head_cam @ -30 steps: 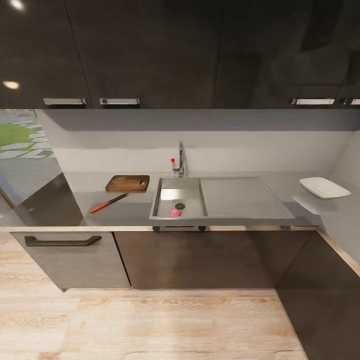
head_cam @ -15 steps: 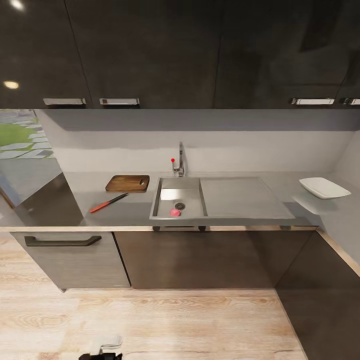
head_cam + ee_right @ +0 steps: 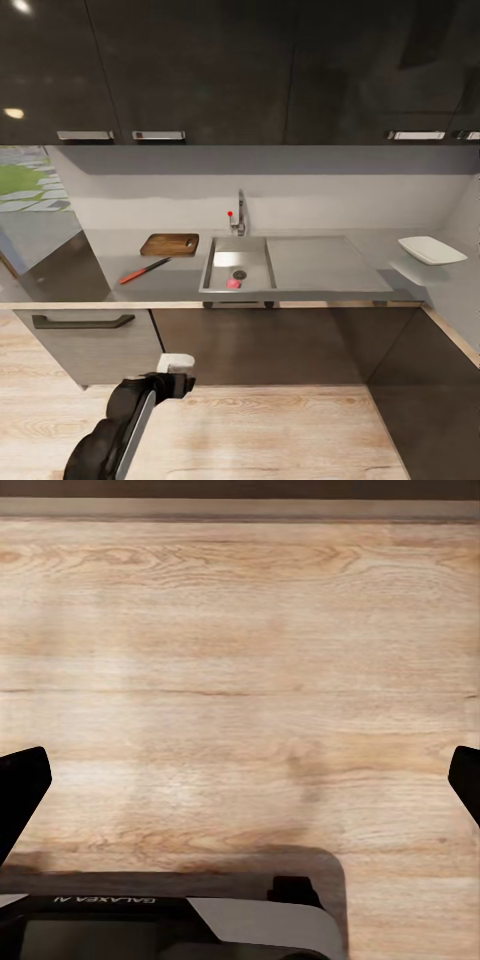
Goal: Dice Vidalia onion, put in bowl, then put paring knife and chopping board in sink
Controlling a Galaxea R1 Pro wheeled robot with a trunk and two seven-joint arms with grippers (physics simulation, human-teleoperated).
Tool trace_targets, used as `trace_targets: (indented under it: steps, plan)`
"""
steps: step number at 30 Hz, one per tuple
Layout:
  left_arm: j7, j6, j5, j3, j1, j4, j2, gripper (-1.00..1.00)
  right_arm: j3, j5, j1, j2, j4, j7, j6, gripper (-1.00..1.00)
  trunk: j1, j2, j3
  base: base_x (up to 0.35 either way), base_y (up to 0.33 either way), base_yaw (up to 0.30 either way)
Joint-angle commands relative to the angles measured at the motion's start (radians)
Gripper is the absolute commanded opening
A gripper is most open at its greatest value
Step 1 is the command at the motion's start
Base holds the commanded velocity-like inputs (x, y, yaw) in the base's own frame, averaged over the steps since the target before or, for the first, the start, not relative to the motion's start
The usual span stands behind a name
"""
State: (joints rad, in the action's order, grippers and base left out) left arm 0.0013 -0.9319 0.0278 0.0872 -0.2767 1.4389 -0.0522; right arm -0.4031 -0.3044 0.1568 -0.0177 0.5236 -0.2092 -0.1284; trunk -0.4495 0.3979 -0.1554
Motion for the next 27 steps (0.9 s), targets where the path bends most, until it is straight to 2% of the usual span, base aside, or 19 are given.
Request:
trace_targets:
  steps: [1, 7, 12, 16, 18, 27]
  plan:
    - [0.000, -0.026, 0.001, 0.000, -0.034, 0.000, -0.013, 1.00, -0.008, -0.011, 0.001, 0.001, 0.000, -0.007, -0.005, 1.00, -0.001, 0.002, -0.002, 0.000, 0.000, -0.087]
    - [0.002, -0.061, 0.002, 0.015, -0.179, -0.048, -0.046, 1.00, -0.008, -0.010, 0.001, 0.001, 0.000, -0.007, -0.005, 1.00, -0.001, 0.002, -0.002, 0.000, 0.000, -0.144]
    - [0.003, -0.066, 0.002, 0.040, -0.277, -0.118, -0.055, 1.00, -0.008, -0.010, 0.001, 0.002, 0.000, -0.007, -0.005, 1.00, -0.001, 0.002, -0.002, 0.000, 0.000, -0.205]
    - [0.004, -0.067, 0.003, 0.047, -0.357, -0.174, -0.058, 1.00, -0.008, -0.010, 0.001, 0.002, 0.000, -0.007, -0.005, 1.00, -0.001, 0.002, -0.002, 0.000, 0.000, -0.236]
    - [0.005, -0.067, 0.003, 0.048, -0.421, -0.215, -0.058, 1.00, -0.008, -0.010, 0.001, 0.001, 0.000, -0.008, -0.005, 1.00, -0.001, 0.002, -0.002, 0.000, 0.000, -0.195]
    - [0.005, -0.069, 0.003, 0.053, -0.449, -0.216, -0.048, 1.00, -0.008, -0.009, 0.001, -0.001, 0.000, -0.009, -0.005, 1.00, -0.001, 0.002, -0.001, 0.001, 0.000, -0.034]
